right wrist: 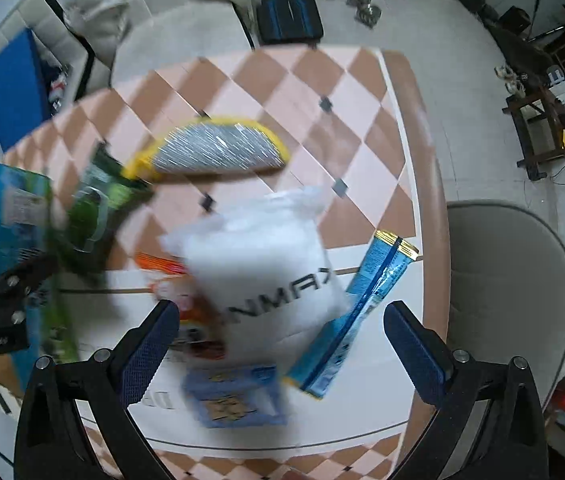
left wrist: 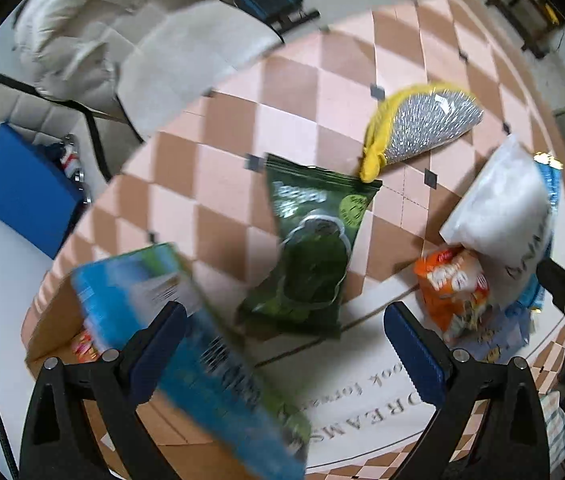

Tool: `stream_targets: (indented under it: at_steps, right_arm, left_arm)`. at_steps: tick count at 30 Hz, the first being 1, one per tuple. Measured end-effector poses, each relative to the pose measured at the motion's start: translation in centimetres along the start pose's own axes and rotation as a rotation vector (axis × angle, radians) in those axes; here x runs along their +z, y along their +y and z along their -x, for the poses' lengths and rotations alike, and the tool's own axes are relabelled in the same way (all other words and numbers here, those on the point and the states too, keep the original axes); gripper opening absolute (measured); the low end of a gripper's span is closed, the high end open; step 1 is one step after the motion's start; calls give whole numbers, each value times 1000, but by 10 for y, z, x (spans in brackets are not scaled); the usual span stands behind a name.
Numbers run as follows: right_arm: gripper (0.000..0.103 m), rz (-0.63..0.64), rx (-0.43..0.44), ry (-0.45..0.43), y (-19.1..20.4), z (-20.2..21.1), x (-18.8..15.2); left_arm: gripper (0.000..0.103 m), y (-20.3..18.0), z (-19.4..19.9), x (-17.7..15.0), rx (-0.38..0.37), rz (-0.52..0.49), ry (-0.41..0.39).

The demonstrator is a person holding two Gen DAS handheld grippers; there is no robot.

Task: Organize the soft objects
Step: 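Grasp the green Deeyeo bag with the left tool while the right tool grasps the white ONMAX bag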

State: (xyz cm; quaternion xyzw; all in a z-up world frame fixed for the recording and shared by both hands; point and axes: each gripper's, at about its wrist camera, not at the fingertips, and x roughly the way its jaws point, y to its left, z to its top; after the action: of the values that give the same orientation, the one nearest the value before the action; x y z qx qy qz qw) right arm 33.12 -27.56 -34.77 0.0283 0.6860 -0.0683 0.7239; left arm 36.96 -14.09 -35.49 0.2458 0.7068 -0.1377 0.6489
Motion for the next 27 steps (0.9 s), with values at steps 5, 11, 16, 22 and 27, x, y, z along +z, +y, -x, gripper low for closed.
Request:
stream_targets:
  at_steps: [5,11,16,22,27]
  right_arm:
    - [103,27,21,33,-1,-35,6]
    - [103,101,43,91,2,-67,12]
    - [93,46,75,124,-7,-83,14]
    - [87,-178,143,133,-41,-84,7]
    - [92,-135,124,157,-41,-88,7]
  left_arm:
    - [101,-5,-30,18,-11,4,55]
    - [101,-2,-54,29,-39,29,95]
    - [50,11,-74,24,-135,145,147]
    - [50,47,-86,14,-308,365,169]
    - [50,44,-90,20,-264,319,159]
